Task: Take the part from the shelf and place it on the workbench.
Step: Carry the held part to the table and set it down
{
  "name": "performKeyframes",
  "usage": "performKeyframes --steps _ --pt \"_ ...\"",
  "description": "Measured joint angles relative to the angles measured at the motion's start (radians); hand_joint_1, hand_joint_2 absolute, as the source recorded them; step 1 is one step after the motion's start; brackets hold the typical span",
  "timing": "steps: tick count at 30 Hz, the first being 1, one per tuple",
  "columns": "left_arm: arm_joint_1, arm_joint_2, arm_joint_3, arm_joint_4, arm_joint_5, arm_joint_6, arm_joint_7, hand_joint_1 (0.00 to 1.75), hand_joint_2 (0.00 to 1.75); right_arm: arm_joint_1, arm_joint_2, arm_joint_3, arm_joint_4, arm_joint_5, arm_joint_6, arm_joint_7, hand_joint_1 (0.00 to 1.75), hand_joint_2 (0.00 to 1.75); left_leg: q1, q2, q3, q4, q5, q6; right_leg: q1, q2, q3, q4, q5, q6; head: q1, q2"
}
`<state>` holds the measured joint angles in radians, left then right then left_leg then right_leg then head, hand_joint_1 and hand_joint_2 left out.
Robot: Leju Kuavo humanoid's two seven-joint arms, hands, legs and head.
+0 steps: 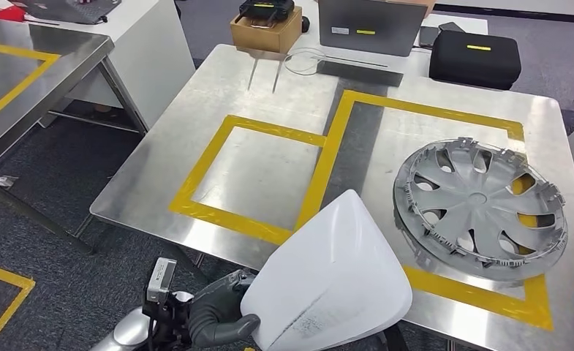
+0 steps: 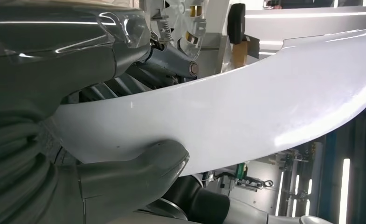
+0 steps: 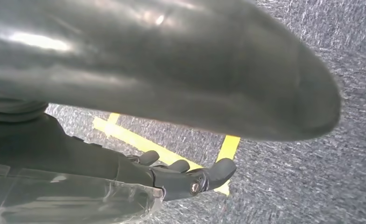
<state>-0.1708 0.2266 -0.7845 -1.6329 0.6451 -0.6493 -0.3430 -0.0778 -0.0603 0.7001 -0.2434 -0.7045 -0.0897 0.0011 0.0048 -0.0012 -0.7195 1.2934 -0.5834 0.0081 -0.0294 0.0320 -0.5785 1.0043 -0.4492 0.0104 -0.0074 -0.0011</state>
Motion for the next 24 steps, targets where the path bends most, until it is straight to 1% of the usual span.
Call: performKeyframes --steps 1,2,3,4,5,6,7,8,9,10,11,12,13,14,15,16,17,18,19,20,21,22,23,24 --pt "0.000 0.000 0.000 0.001 0.000 0.001 0.001 1.75 1.75 0.001 0.000 0.000 0.000 -0.002 0.000 0.000 0.00 0.00 0.000 0.000 -0.010 0.000 0.014 0.003 0.002 0.008 0.002 0.000 -0.001 -0.001 0.000 0.000" --pt "0.000 0.000 0.000 0.001 0.000 0.003 0.002 1.75 1.75 0.000 0.000 -0.001 0.000 -0.004 0.000 -0.001 0.00 0.00 -0.001 -0.003 0.002 -0.044 0.049 0.010 0.006 0.017 0.005 0.000 -0.002 -0.002 0.000 0.000" --pt "0.000 0.001 0.000 0.001 0.001 0.003 0.002 1.75 1.75 0.000 0.001 -0.001 0.000 -0.005 0.000 -0.002 0.00 0.00 -0.003 -0.012 0.030 -0.115 0.095 0.022 0.009 0.027 0.009 -0.001 -0.003 -0.003 0.000 0.000" --pt "-0.001 0.001 0.000 0.001 0.001 0.005 0.003 1.75 1.75 -0.001 0.004 -0.002 0.000 -0.006 0.000 -0.003 0.00 0.00 -0.005 -0.027 0.058 -0.186 0.132 0.038 0.012 0.037 0.011 -0.002 -0.004 -0.004 0.002 0.000" --pt "-0.002 0.000 0.000 0.001 0.001 0.008 0.004 1.75 1.75 -0.002 0.006 -0.004 0.000 -0.007 0.001 -0.004 0.00 0.00 -0.008 -0.041 0.082 -0.245 0.157 0.051 0.011 0.046 0.011 -0.004 -0.004 -0.004 0.003 0.000" --pt "-0.003 0.000 0.001 0.002 0.001 0.011 0.006 1.75 1.75 -0.003 0.008 -0.005 0.000 -0.008 0.002 -0.005 0.00 0.00 -0.012 -0.053 0.095 -0.277 0.168 0.060 0.008 0.054 0.009 -0.005 -0.003 -0.002 0.004 0.000" --pt "-0.003 0.000 0.001 0.002 0.000 0.016 0.008 1.75 1.75 -0.003 0.012 -0.007 0.000 -0.009 0.004 -0.005 0.00 0.00 -0.015 -0.057 0.101 -0.289 0.166 0.064 0.003 0.061 0.006 -0.007 -0.002 0.003 0.004 0.000" --pt "-0.004 0.000 0.002 0.001 -0.002 0.022 0.010 1.75 1.75 -0.003 0.013 -0.007 0.000 -0.010 0.006 -0.006 0.00 0.00 -0.020 -0.053 0.109 -0.299 0.168 0.066 -0.002 0.069 0.006 -0.013 0.000 0.009 0.001 0.000" --pt "-0.004 -0.001 0.003 0.001 -0.004 0.027 0.012 1.75 1.75 0.000 0.015 -0.008 0.000 -0.011 0.008 -0.006 0.00 0.00 -0.020 -0.044 0.123 -0.318 0.177 0.069 -0.002 0.069 0.008 -0.017 0.001 0.014 -0.001 0.000" --pt "-0.004 -0.002 0.004 0.001 -0.006 0.032 0.014 1.75 1.75 0.002 0.016 -0.008 0.000 -0.012 0.010 -0.006 0.00 0.00 -0.019 -0.035 0.140 -0.341 0.185 0.075 0.001 0.056 0.006 -0.012 -0.004 0.016 0.000 0.000" --pt "-0.005 -0.004 0.005 0.001 -0.008 0.036 0.016 1.75 1.75 0.003 0.016 -0.008 0.000 -0.013 0.012 -0.007 0.00 0.00 -0.017 -0.023 0.157 -0.364 0.194 0.080 0.005 0.037 -0.005 0.010 -0.016 0.014 0.000 0.000" --pt "-0.005 -0.006 0.005 0.002 -0.010 0.039 0.018 1.75 1.75 0.003 0.016 -0.008 0.000 -0.014 0.013 -0.007 0.00 0.00 -0.014 -0.012 0.168 -0.381 0.201 0.083 0.007 0.013 -0.028 0.056 -0.036 0.010 0.002 0.000" --pt "-0.005 -0.008 0.004 0.004 -0.012 0.042 0.019 1.75 1.75 0.003 0.015 -0.008 0.000 -0.016 0.014 -0.008 0.00 0.00 -0.015 -0.002 0.172 -0.385 0.201 0.084 0.007 -0.005 -0.062 0.118 -0.062 0.009 0.004 0.000" --pt "-0.004 -0.008 0.004 0.007 -0.015 0.045 0.021 1.75 1.75 0.002 0.013 -0.008 0.000 -0.017 0.014 -0.008 0.00 0.00 -0.015 0.008 0.172 -0.384 0.200 0.081 0.005 -0.013 -0.099 0.183 -0.084 0.010 0.004 0.000" --pt "-0.002 -0.009 0.002 0.010 -0.018 0.047 0.023 1.75 1.75 0.004 0.011 -0.008 0.000 -0.019 0.014 -0.009 0.00 0.00 -0.014 0.018 0.171 -0.382 0.196 0.077 0.002 -0.018 -0.126 0.229 -0.095 0.017 0.004 0.000" --pt "0.000 -0.009 0.001 0.014 -0.020 0.050 0.025 1.75 1.75 0.007 0.009 -0.009 0.000 -0.021 0.014 -0.010 0.00 0.00 -0.013 0.028 0.169 -0.377 0.192 0.071 -0.002 -0.022 -0.135 0.240 -0.091 0.027 0.004 0.000" --pt "0.001 -0.009 0.000 0.016 -0.021 0.054 0.026 1.75 1.75 0.010 0.008 -0.010 0.000 -0.023 0.014 -0.012 0.00 0.00 -0.010 0.036 0.168 -0.368 0.186 0.064 -0.005 -0.028 -0.122 0.209 -0.072 0.041 0.004 0.000" --pt "0.001 -0.009 -0.001 0.017 -0.023 0.058 0.029 1.75 1.75 0.013 0.007 -0.011 0.001 -0.026 0.014 -0.016 0.00 0.00 -0.008 0.045 0.165 -0.356 0.177 0.055 -0.009 -0.041 -0.089 0.145 -0.044 0.056 0.005 0.000" --pt "0.001 -0.009 -0.001 0.017 -0.024 0.063 0.032 1.75 1.75 0.014 0.008 -0.012 0.001 -0.029 0.015 -0.019 0.00 0.00 -0.007 0.052 0.161 -0.339 0.167 0.046 -0.010 -0.060 -0.056 0.083 -0.021 0.064 0.005 0.000" --pt "0.001 -0.009 -0.001 0.017 -0.025 0.068 0.037 1.75 1.75 0.014 0.009 -0.014 0.001 -0.032 0.015 -0.024 0.00 0.00 -0.008 0.059 0.156 -0.320 0.154 0.037 -0.011 -0.074 -0.031 0.036 -0.005 0.063 0.005 0.000" --pt "0.000 -0.009 -0.001 0.017 -0.026 0.072 0.042 1.75 1.75 0.015 0.011 -0.015 0.001 -0.036 0.016 -0.029 0.00 0.00 -0.010 0.065 0.151 -0.305 0.144 0.029 -0.010 -0.084 -0.018 0.013 0.001 0.056 0.004 0.000" --pt "0.001 -0.010 -0.001 0.017 -0.027 0.077 0.047 1.75 1.75 0.017 0.012 -0.016 0.001 -0.038 0.016 -0.035 0.00 0.00 -0.011 0.070 0.148 -0.295 0.137 0.024 -0.008 -0.084 -0.017 0.012 -0.001 0.045 0.003 0.000" --pt "0.000 -0.010 -0.001 0.017 -0.029 0.082 0.051 1.75 1.75 0.021 0.012 -0.016 0.001 -0.040 0.015 -0.041 0.00 0.00 -0.010 0.075 0.148 -0.289 0.134 0.022 -0.008 -0.076 -0.018 0.013 0.000 0.036 0.002 0.000" --pt "0.000 -0.010 -0.001 0.017 -0.031 0.086 0.054 1.75 1.75 0.025 0.012 -0.017 0.001 -0.042 0.015 -0.045 0.00 0.00 -0.007 0.078 0.148 -0.288 0.132 0.020 -0.009 -0.070 -0.019 0.014 0.001 0.029 0.001 0.000"
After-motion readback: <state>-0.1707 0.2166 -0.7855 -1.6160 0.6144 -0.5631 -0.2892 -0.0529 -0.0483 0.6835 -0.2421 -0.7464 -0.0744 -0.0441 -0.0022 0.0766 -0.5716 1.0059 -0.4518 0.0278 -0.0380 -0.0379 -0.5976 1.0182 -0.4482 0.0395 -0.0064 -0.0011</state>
